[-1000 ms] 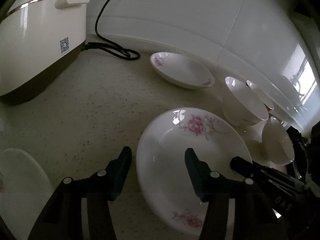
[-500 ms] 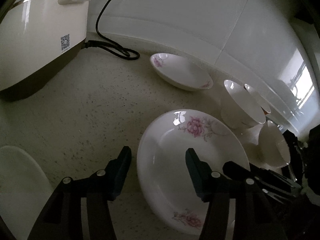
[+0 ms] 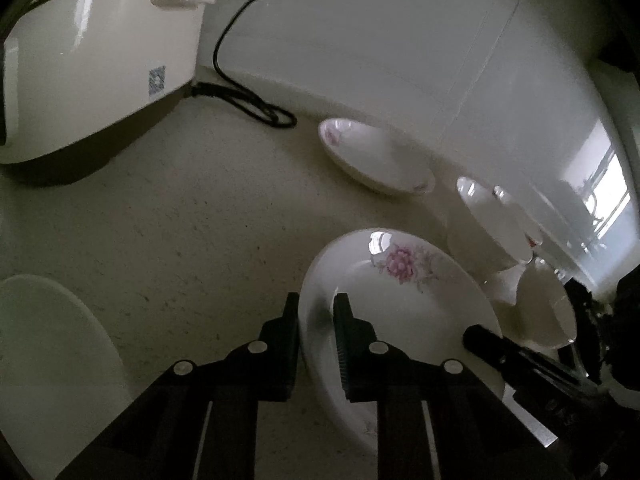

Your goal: Organize plates and bowls

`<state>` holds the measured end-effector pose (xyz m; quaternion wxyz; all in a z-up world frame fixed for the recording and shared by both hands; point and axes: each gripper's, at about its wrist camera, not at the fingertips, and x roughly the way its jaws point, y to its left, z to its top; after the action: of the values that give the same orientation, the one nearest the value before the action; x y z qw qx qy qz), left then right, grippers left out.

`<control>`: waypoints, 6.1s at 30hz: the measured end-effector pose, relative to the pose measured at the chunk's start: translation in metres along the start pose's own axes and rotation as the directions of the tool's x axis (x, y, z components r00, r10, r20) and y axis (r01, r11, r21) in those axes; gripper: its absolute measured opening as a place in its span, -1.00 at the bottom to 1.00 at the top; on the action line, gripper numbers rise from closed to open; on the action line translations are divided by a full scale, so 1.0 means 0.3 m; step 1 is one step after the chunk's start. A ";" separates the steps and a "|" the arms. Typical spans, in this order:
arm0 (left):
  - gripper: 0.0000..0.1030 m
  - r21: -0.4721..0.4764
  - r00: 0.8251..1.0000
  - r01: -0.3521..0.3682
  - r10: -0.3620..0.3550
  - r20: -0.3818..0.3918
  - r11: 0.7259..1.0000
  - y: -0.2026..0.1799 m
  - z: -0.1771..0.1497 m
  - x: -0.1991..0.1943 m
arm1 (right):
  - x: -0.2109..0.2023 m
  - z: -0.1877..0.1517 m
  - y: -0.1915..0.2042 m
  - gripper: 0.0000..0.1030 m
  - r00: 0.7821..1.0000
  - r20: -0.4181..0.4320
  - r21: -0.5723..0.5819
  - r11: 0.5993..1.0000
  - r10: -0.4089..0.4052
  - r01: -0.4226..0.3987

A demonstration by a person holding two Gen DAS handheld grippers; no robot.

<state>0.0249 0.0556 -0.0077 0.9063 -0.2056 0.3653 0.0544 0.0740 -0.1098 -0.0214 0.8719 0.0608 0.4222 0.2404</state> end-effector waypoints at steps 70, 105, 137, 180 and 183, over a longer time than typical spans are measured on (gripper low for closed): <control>-0.42 -0.225 0.858 -0.049 0.156 0.489 0.973 0.373 -0.135 -0.503 | -0.069 -0.053 0.461 -0.61 0.940 -0.015 -0.254 0.909 0.340 -0.332; 0.14 -0.413 0.890 -0.135 0.293 0.348 0.901 0.484 -0.175 -0.458 | -0.038 -0.211 0.606 -0.59 0.955 -0.062 -0.480 0.830 0.289 -0.282; 0.62 -0.369 0.873 -0.102 0.261 0.413 0.924 0.460 -0.173 -0.483 | -0.066 -0.107 0.461 0.51 0.960 0.056 -0.299 0.922 0.276 -0.247; 0.80 0.036 0.995 -0.086 0.084 0.063 0.996 -0.077 0.320 0.312 | 0.005 0.050 0.007 0.53 1.000 0.009 0.180 0.983 0.020 -0.021; 0.80 0.074 0.998 -0.044 0.041 0.039 0.996 -0.083 0.338 0.346 | -0.001 0.048 -0.001 0.53 1.000 0.009 0.187 0.982 0.020 -0.021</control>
<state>0.1713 0.0694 -0.0046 0.9186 -0.1628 0.3544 0.0639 0.0849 -0.1089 -0.0121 0.8613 0.1479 0.4392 0.2085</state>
